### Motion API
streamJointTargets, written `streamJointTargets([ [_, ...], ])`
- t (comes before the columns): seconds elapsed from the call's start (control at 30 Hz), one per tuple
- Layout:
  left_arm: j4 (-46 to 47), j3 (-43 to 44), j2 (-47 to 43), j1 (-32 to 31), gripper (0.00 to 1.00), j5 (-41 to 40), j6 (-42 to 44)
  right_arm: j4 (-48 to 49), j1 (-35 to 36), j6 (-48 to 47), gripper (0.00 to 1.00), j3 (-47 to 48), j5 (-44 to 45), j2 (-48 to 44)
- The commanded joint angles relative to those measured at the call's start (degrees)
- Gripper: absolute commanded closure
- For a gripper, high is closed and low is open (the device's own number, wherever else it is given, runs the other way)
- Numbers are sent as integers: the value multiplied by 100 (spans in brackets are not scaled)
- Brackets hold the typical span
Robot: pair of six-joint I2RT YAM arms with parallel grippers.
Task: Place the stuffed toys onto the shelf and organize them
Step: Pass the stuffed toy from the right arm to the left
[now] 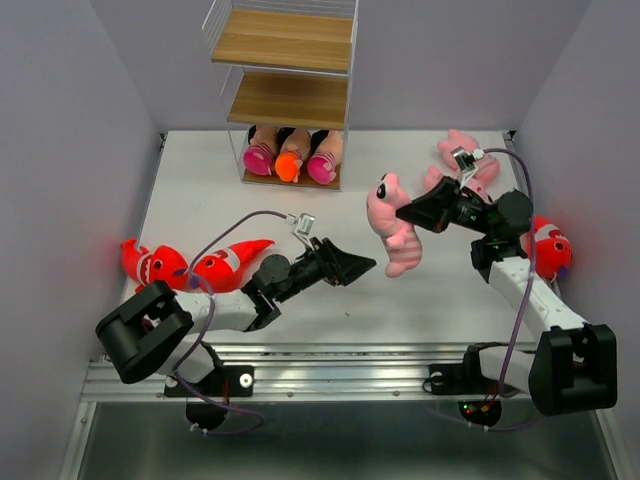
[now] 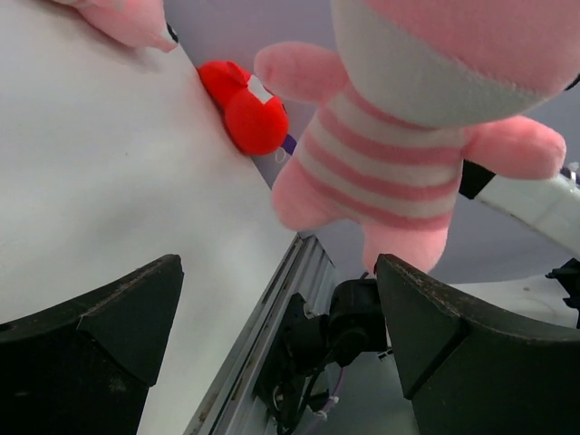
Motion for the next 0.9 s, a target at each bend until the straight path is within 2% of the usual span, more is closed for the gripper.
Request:
streamJointTargets([
  [0.0, 1560, 514, 153, -156, 1, -73, -133, 2547, -3, 1667, 99, -341, 20, -82],
  [0.37, 1411, 900, 426, -279, 1, 59, -71, 2583, -3, 1553, 99, -824, 222, -293],
  [0.73, 1384, 1673, 918, -481, 1, 367, -97, 2548, -3, 1528, 99, -1035, 381, -346],
  [0.8, 1463, 1762, 1041, -533, 5, 454, -141, 2416, -3, 1396, 99, -1062, 381, -372],
  [0.87, 1498, 1902, 1129, -560, 20, 577, -159, 2346, -3, 1316, 97, -1071, 363, -407],
])
